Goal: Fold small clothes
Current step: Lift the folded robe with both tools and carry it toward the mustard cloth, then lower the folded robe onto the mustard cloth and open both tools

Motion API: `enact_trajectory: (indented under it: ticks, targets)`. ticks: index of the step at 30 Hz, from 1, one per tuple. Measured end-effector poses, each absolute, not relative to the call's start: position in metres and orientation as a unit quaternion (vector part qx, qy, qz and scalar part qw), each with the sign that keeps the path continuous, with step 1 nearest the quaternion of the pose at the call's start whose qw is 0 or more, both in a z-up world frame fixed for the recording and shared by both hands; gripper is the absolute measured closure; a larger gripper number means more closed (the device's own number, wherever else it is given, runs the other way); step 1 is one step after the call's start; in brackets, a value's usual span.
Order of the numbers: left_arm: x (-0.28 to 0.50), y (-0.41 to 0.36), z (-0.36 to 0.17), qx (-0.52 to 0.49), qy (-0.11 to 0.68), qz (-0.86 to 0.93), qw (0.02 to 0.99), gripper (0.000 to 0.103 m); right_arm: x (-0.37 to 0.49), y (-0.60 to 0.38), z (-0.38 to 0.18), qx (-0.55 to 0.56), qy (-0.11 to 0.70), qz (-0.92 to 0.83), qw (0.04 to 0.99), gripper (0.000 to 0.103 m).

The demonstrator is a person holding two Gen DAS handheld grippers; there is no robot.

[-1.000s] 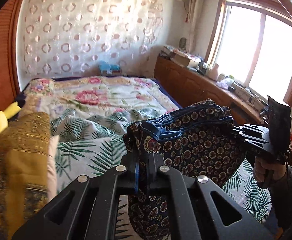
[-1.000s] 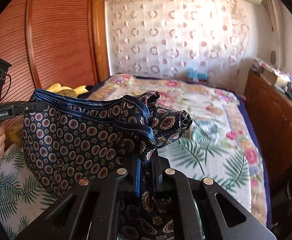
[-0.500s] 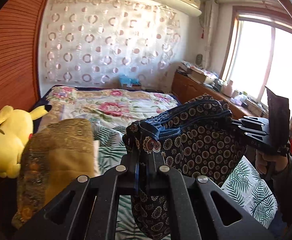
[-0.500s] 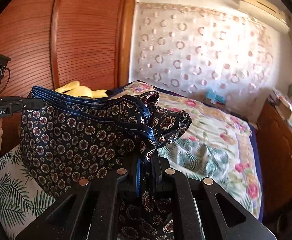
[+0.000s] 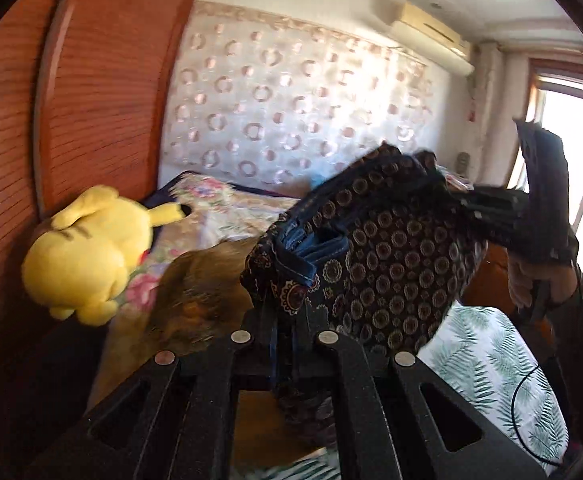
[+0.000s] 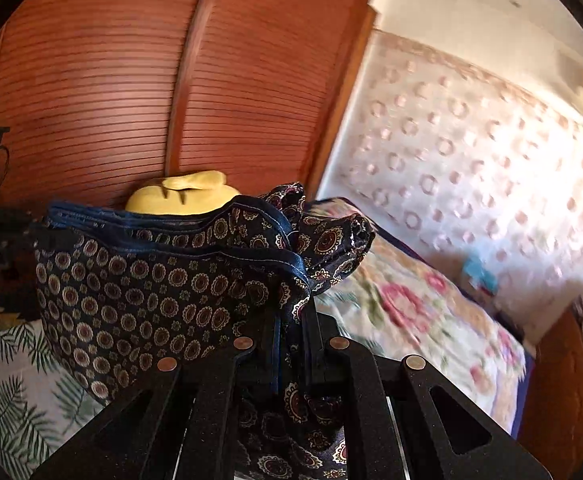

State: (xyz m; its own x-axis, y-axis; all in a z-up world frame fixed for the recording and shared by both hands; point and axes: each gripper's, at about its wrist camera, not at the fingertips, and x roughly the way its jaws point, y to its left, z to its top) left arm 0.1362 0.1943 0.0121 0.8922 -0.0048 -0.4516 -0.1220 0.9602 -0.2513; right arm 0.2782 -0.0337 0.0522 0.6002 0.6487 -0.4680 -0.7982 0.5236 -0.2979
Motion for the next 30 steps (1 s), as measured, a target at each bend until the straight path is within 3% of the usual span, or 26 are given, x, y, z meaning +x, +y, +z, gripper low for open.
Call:
enact_trajectory:
  ticks: [9, 14, 15, 17, 19, 23, 30]
  targets:
    - [0.124, 0.231, -0.044, -0.186, 0.267, 0.082, 0.942, 0.098, 0.311, 0.035, 0.029, -0.309, 0.138, 0.463, 0.819, 0.095]
    - [0.119, 0.23, -0.062, -0.195, 0.282, 0.094, 0.935, 0.098, 0.341, 0.037, 0.022, -0.275, 0.159, 0.45, 0.835, 0.092]
    - [0.119, 0.23, -0.066, -0.198, 0.285, 0.097, 0.933, 0.098, 0.347, 0.034, 0.022, -0.264, 0.164, 0.449, 0.838, 0.089]
    - [0.114, 0.235, -0.07, -0.199, 0.288, 0.101, 0.931, 0.098, 0.353, 0.026, 0.023, -0.249, 0.166, 0.445, 0.844, 0.071]
    - [0.114, 0.234, -0.071, -0.198, 0.291, 0.103, 0.93, 0.098, 0.358, 0.014, 0.024, -0.233, 0.168, 0.442, 0.85, 0.07]
    - [0.114, 0.234, -0.075, -0.197, 0.295, 0.11, 0.928, 0.098, 0.362, -0.016, 0.021, -0.224, 0.17, 0.432, 0.857, 0.054]
    - [0.116, 0.232, -0.07, -0.19, 0.302, 0.121, 0.926, 0.095, 0.358, -0.05, -0.007, -0.215, 0.218, 0.449, 0.839, 0.052]
